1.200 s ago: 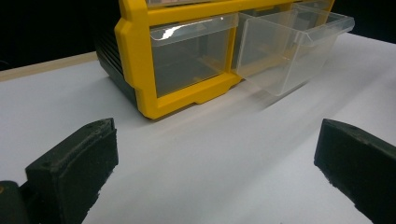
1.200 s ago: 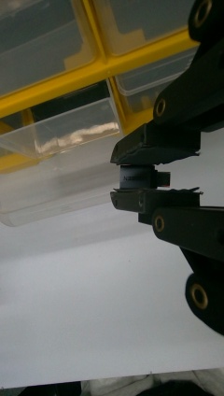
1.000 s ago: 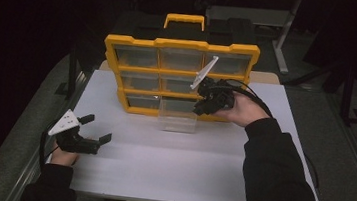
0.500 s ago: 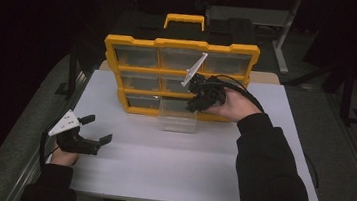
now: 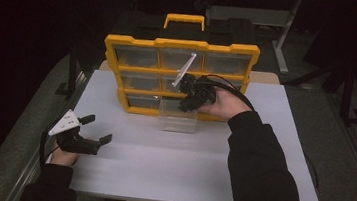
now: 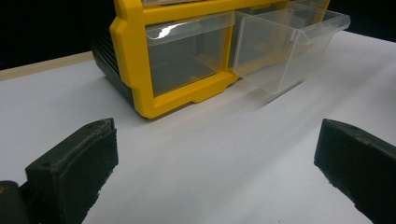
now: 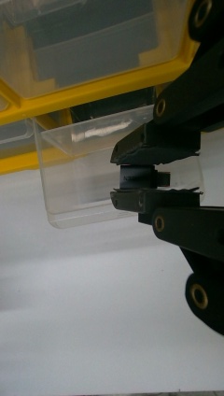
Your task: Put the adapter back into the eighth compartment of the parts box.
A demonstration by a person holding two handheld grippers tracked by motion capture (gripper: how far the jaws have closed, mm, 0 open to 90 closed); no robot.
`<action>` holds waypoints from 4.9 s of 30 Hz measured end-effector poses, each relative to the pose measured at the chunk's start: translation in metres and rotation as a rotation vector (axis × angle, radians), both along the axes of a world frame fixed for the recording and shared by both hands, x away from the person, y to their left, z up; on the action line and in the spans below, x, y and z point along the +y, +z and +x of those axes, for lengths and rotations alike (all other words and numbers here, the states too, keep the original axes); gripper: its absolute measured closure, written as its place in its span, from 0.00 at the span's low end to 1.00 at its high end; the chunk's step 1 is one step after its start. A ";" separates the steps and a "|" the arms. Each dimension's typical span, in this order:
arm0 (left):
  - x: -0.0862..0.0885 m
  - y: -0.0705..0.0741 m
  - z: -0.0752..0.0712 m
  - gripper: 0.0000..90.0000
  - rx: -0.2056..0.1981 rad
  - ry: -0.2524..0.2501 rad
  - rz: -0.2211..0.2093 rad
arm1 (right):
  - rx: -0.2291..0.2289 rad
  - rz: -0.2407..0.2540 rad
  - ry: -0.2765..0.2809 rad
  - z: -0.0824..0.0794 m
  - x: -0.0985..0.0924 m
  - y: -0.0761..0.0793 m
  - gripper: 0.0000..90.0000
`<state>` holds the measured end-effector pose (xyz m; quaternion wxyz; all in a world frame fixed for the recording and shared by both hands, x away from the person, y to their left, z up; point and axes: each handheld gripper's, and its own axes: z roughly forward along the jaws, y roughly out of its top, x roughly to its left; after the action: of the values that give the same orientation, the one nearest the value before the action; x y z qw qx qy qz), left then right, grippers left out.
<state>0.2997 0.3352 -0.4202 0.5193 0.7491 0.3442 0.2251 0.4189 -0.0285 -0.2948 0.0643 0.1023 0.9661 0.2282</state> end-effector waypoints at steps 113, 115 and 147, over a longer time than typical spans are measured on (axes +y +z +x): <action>-0.004 -0.002 0.001 0.00 0.010 -0.010 0.012 | 0.008 0.105 -0.225 -0.029 -0.080 -0.033 0.00; -0.004 -0.002 0.001 0.00 0.011 -0.010 0.013 | 0.007 0.109 -0.224 -0.030 -0.083 -0.034 0.00; -0.003 -0.002 0.001 0.00 0.011 -0.007 0.014 | 0.006 0.219 -0.323 -0.054 -0.139 -0.055 0.00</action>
<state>0.3003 0.3317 -0.4227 0.5131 0.7551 0.3428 0.2213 0.3646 -0.1672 -0.3501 0.0859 0.2630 0.9068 0.3182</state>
